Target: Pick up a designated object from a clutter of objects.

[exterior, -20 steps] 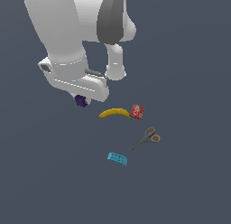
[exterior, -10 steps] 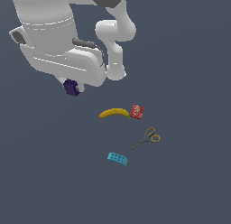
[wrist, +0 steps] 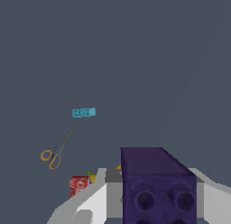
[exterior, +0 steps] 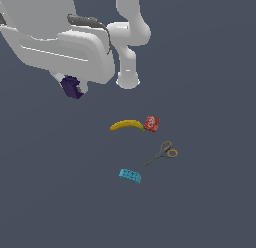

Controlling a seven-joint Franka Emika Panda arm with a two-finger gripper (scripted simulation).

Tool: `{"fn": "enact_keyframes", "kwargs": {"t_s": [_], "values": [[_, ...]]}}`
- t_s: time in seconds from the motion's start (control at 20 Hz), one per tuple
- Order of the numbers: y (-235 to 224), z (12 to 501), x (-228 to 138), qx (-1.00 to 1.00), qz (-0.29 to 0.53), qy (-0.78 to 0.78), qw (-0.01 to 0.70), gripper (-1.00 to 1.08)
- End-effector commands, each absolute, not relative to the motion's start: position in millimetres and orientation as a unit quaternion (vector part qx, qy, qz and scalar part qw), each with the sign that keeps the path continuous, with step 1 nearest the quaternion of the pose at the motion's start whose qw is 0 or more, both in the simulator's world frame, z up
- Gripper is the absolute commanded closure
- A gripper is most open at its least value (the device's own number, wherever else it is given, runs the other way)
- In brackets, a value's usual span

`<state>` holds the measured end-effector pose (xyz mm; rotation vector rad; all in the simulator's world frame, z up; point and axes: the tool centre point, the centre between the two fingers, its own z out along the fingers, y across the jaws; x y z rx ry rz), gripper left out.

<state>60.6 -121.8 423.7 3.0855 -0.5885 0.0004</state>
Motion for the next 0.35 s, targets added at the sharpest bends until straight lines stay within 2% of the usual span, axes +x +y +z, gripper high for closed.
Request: {"fn": "enact_keyframes", "kwargs": {"t_s": [0.0,0.3], "values": [[-122.0,429.1,62.8,0.982,0.000,-0.187,0.000,1.08],[-122.2,432.2,64.6,0.982,0.000,-0.187,0.000,1.08]]}}
